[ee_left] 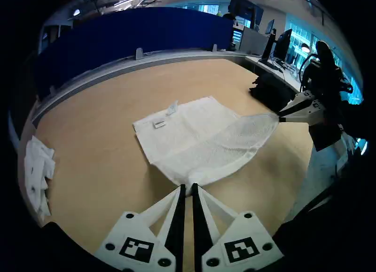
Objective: Fold towel
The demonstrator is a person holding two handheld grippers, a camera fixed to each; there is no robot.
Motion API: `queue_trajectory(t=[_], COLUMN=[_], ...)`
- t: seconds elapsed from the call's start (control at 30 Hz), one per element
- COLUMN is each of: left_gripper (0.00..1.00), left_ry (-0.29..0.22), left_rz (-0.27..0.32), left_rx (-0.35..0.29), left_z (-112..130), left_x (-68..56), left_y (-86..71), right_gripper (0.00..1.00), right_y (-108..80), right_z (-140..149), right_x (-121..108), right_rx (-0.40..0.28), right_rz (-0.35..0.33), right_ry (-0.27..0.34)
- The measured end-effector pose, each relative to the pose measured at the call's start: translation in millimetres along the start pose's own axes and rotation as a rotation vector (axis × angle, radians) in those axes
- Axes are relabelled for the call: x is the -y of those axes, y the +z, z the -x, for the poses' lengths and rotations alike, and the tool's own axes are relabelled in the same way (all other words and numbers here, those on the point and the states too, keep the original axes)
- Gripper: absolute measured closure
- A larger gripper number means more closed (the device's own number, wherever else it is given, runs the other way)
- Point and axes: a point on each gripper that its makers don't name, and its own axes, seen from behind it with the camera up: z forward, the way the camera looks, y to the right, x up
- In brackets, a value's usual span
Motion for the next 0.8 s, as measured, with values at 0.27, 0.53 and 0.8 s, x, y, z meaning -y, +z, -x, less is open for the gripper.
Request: queue_trajectory(t=[0.27,0.53,0.8], left_gripper=[0.9,0.9,0.9], left_ry=[-0.011,-0.061,-0.071], left_rz=[0.005,-0.005,-0.024], left_rx=[0.041,0.041,0.04], left_z=[5,-7,-33], left_x=[-8.8,-0.9,20.0], left_y=[-13.3,-12.1,1.9], right_gripper=[0.87,0.87,0.87], right_y=[-9.1,-7.2,8.2], right_z=[0,-12,-36], right_x=[5,-3,-22], right_rx=[0.012,0.017,0.02], right_rz=[-0.001,0.005,0.017], right_ry=[0.011,0.003,-0.02])
